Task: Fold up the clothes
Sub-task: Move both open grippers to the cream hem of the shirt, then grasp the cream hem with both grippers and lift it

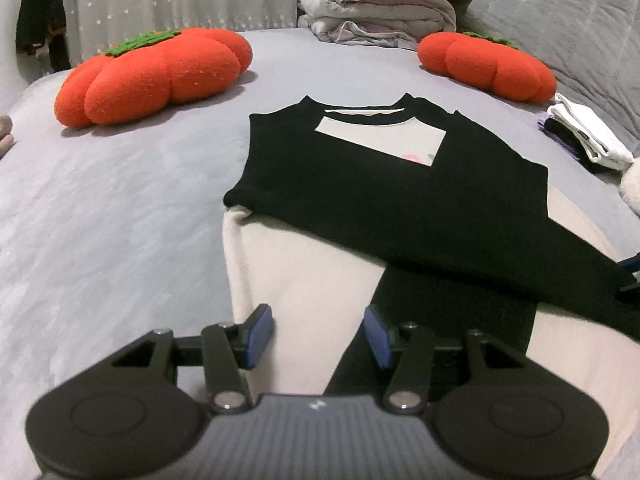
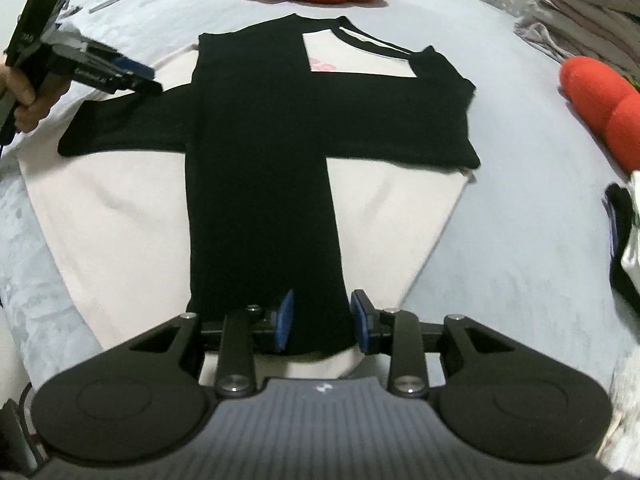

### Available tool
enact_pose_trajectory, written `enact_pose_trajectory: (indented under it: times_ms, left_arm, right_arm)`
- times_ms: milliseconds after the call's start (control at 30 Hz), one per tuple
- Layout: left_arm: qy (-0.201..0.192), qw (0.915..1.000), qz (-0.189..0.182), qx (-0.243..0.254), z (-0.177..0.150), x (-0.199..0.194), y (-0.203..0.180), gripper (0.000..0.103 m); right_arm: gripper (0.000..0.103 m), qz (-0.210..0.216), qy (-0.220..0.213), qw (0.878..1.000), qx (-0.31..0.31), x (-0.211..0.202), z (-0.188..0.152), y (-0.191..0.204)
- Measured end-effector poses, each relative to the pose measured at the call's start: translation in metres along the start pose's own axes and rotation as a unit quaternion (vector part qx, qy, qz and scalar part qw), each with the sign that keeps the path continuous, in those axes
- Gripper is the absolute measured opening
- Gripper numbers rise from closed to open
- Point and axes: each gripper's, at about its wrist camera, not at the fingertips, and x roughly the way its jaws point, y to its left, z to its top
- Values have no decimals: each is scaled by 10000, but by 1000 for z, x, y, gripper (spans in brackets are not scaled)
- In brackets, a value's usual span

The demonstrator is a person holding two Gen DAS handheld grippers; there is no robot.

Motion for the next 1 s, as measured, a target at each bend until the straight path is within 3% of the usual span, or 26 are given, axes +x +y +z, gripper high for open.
enact_pose_trajectory:
  times_ms: [400, 500, 567, 1000]
  left_arm:
    - [-87, 9997, 142, -190, -20, -20, -1, 53]
    - [-119, 9995, 244, -190, -27, -27, -4, 53]
    - [-19, 9991, 317, -294, -33, -31, -3, 58]
    - [17, 9967, 696, -412, -76, -76, -5, 58]
  right_arm:
    - [36, -239, -222, 9990, 318, -18, -26, 10]
    - [37, -260, -201, 9987, 378, -22, -33, 11]
    - [38, -294, -160, 9987, 378, -24, -38, 13]
    - [38, -429, -168, 9975, 528, -39, -67, 29]
